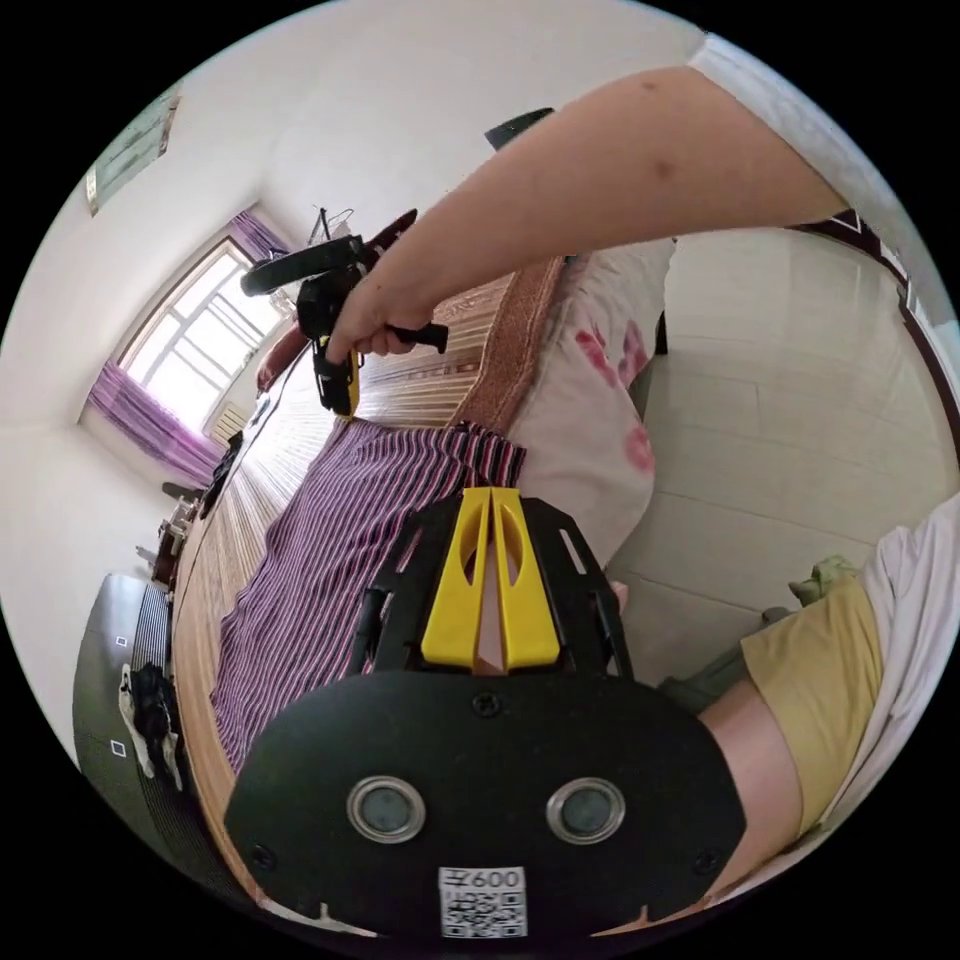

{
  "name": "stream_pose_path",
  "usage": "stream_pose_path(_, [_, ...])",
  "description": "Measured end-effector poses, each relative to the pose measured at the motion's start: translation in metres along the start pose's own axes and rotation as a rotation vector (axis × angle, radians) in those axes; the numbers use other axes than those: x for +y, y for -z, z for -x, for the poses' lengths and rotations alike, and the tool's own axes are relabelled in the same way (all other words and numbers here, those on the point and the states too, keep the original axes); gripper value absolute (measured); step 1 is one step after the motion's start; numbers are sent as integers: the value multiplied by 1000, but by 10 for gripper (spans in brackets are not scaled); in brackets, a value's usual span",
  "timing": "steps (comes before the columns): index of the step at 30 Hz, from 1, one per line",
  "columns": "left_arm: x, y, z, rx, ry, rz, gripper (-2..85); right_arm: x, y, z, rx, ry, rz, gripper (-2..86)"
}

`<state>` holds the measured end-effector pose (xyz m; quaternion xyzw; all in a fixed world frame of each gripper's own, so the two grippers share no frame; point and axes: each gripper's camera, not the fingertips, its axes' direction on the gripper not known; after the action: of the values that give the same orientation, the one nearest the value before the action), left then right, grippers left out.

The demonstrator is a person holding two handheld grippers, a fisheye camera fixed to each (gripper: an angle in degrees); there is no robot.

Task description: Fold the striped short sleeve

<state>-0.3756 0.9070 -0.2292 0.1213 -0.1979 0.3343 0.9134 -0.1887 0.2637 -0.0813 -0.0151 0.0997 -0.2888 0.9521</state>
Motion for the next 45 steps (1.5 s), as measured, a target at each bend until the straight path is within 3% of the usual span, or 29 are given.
stream_pose_path(6, [23, -2, 11, -8, 75, -65, 31, 85, 116, 20, -482, -30, -70, 30])
stream_pose_path(8, [26, -9, 7, 7, 38, -68, 43, 108, 130, 25, -533, -46, -42, 39])
stream_pose_path(21, [80, 3, 2, -74, 38, -60, 53, 151, 141, 56, -350, -43, 7, 70])
stream_pose_path(28, [123, 19, 48, -50, 365, -130, 53, 174, 132, 12, -417, -148, 28, 66])
stream_pose_path(35, [130, 34, 38, -110, 408, -183, 66, 251, 118, -71, -568, -328, -35, 46])
stream_pose_path(38, [126, 70, 25, -320, 225, -233, 66, 301, 115, -105, -614, -413, -97, 31])
stream_pose_path(40, [136, 119, 38, -734, -8, -151, 66, 334, 119, -114, -559, -418, -128, 19])
stream_pose_path(42, [166, 144, 61, -861, -217, -85, 79, 379, 134, -115, -342, -405, -182, -1])
stream_pose_path(45, [239, 155, 100, -817, -468, 211, 109, 429, 155, -92, -159, -295, -307, -6])
